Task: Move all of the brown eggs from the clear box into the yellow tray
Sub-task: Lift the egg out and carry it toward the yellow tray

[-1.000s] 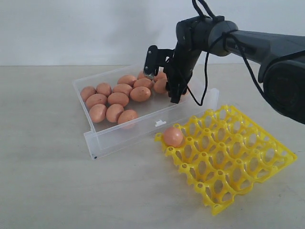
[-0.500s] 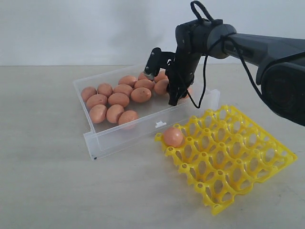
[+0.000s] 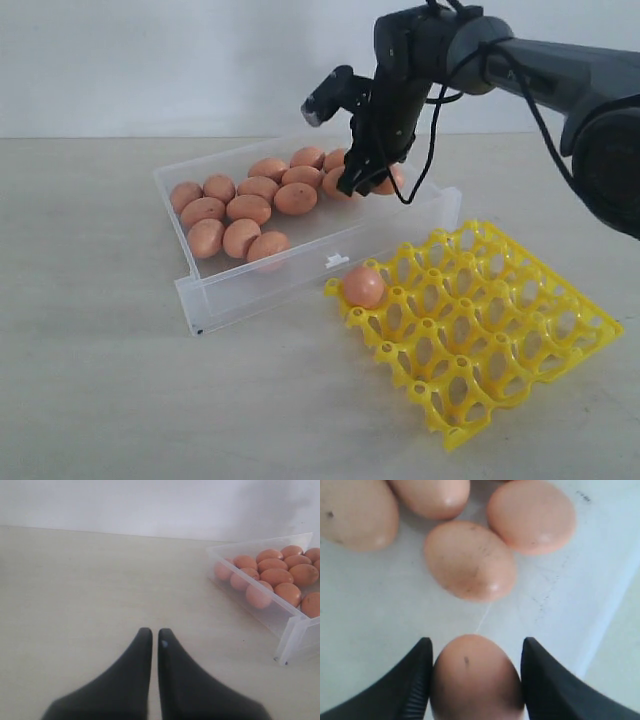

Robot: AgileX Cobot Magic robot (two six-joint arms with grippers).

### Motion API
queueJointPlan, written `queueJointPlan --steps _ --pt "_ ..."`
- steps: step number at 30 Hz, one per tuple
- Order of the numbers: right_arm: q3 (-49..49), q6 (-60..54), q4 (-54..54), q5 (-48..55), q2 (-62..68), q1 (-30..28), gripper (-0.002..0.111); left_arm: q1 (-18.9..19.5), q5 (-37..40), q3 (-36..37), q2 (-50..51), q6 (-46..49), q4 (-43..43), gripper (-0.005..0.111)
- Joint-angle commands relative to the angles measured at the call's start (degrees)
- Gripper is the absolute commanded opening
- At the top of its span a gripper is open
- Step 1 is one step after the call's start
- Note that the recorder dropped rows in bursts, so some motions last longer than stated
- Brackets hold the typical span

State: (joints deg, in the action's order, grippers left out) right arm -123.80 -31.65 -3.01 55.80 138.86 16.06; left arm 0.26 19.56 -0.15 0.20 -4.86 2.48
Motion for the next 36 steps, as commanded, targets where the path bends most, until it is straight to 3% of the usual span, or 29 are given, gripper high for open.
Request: queueJointPlan --steps 1,10,13,15,19,22,24,25,28,32,36 --pt "-0.1 5.7 1.5 0.4 -3.0 -0.5 0.000 0.2 -0.2 0.1 -0.2 -0.1 -0.1 0.004" --pt "0.7 2.2 32.2 5.2 -5.7 -8.3 0.000 0.2 -0.2 0.1 -0.2 -0.1 -0.1 0.004" --pt "7.2 -1.0 32.6 2.3 -11.1 -10.0 0.000 0.2 -0.2 0.1 -0.2 -0.1 -0.1 0.004" --pt "16.1 -4.1 34.1 -5.6 -17.8 -10.2 0.000 0.2 -0.2 0.1 -0.2 -0.1 -0.1 0.004" --pt "51.0 -13.8 50.2 -48.4 -37.2 -8.9 0.000 0.2 -0.2 0.1 -0.2 -0.1 -0.1 0.004" --pt "69.5 -14.8 52.0 -69.5 -42.7 -6.4 0.000 0.2 -0.2 0.1 -0.2 -0.1 -0.1 0.004" --pt "77.5 -3.8 45.3 -84.5 -42.9 -5.7 0.000 0.2 -0.2 0.1 -0.2 -0.1 -0.1 0.004" --pt "80.4 9.8 38.3 -93.7 -42.5 -5.8 0.000 0.2 -0.2 0.1 -0.2 -0.1 -0.1 0.004" --pt "83.0 29.7 29.0 -109.1 -41.3 -6.4 0.000 0.2 -0.2 0.1 -0.2 -0.1 -0.1 0.004" --pt "82.7 49.0 17.8 -115.2 -40.2 -9.2 0.000 0.2 -0.2 0.1 -0.2 -0.1 -0.1 0.004" --pt "79.5 65.0 -16.4 -112.9 -38.1 -15.3 0.000 0.2 -0.2 0.1 -0.2 -0.1 -0.1 0.004"
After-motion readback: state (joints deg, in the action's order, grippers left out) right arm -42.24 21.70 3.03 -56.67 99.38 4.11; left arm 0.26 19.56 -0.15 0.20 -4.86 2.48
